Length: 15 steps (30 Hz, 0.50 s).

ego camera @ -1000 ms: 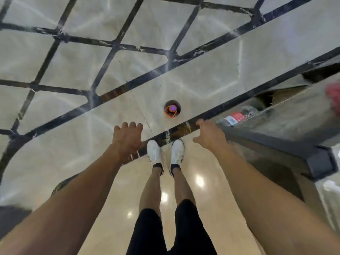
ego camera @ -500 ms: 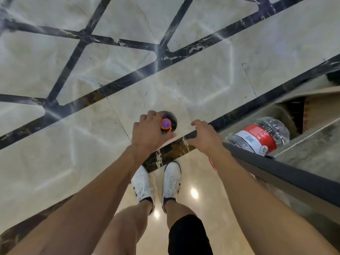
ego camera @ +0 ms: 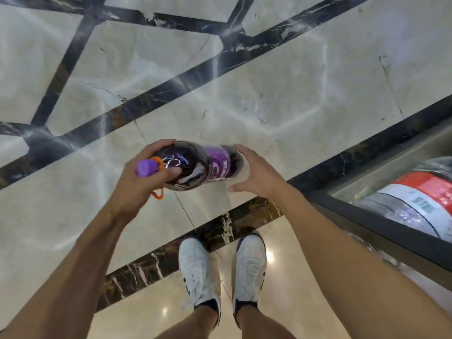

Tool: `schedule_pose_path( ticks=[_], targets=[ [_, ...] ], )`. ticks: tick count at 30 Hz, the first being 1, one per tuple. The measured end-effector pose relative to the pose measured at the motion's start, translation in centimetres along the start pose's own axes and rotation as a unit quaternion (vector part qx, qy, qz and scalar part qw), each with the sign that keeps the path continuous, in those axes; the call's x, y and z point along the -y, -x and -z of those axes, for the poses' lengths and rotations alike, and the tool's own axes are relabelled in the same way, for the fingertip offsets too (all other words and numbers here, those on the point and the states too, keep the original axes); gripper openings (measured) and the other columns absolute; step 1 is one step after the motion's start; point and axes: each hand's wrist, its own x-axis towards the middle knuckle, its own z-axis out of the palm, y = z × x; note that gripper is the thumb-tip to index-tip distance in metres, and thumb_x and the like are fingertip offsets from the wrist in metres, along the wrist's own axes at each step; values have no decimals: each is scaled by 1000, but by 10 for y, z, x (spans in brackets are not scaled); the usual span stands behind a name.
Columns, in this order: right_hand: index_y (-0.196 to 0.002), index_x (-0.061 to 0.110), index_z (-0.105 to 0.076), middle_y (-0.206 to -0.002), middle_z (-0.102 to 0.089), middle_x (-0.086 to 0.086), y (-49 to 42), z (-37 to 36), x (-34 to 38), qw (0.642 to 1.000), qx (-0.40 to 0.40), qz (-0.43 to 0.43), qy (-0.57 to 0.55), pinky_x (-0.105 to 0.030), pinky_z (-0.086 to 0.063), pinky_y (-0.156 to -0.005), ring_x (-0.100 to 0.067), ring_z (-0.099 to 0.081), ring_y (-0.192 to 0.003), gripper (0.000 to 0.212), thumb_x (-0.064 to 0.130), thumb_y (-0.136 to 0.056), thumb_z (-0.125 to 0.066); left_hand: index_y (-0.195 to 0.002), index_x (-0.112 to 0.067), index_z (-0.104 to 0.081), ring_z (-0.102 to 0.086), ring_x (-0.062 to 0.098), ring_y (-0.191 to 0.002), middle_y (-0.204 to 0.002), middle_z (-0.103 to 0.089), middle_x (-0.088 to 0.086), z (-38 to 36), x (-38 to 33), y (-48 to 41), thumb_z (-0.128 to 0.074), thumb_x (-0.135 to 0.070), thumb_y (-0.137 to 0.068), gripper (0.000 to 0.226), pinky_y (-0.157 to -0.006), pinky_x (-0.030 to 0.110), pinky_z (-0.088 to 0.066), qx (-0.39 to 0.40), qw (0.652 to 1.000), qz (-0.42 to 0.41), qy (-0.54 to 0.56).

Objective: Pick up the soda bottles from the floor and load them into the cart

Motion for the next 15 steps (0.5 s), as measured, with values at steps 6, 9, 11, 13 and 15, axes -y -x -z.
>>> schedule_pose_path(
  ticks=[6,9,11,13,15],
  targets=[
    [-154,29,-39,-155,-42,1,-53,-32,5,999,-8,37,4,-48,-41,-118,-19,-42,-142,115,41,-58,-101,-129,-36,-65,-65,30,-119,-129,-68,-1,34,22,-9,-80,-34,-68,62,-95,62,-55,-8,997,55,52],
    [-153,36,-34,-157,-36,0,-65,-40,2,998,-2,48,30,-55,-40,-117,-23,-35,-146,118,53,-55,-97,-128,-37,-66,-65,31,-119,-130,-67,-1,36,27,-9,-81,-34,-67,63,-95,60,-55,-16,995,65,75],
    [-154,36,-30,-159,-31,0,-71,-43,0,997,2,53,47,-53,-38,-119,-25,-30,-148,119,51,-57,-98,-127,-37,-67,-64,33,-120,-130,-67,0,39,32,-9,-81,-34,-66,63,-94,60,-56,-30,992,73,97],
    [-152,33,-32,-153,-36,0,-76,-44,-1,996,-5,70,58,-51,-43,-115,-22,-34,-143,116,45,-58,-98,-125,-36,-68,-64,34,-120,-130,-67,2,41,36,-11,-80,-33,-64,62,-92,57,-57,-44,989,82,117],
    [-150,31,-35,-147,-40,1,-78,-44,0,995,-10,71,64,-47,-47,-110,-19,-39,-137,112,41,-59,-98,-123,-33,-70,-66,33,-116,-128,-68,3,42,34,-13,-80,-32,-63,61,-86,51,-61,-48,986,87,130]
  ],
)
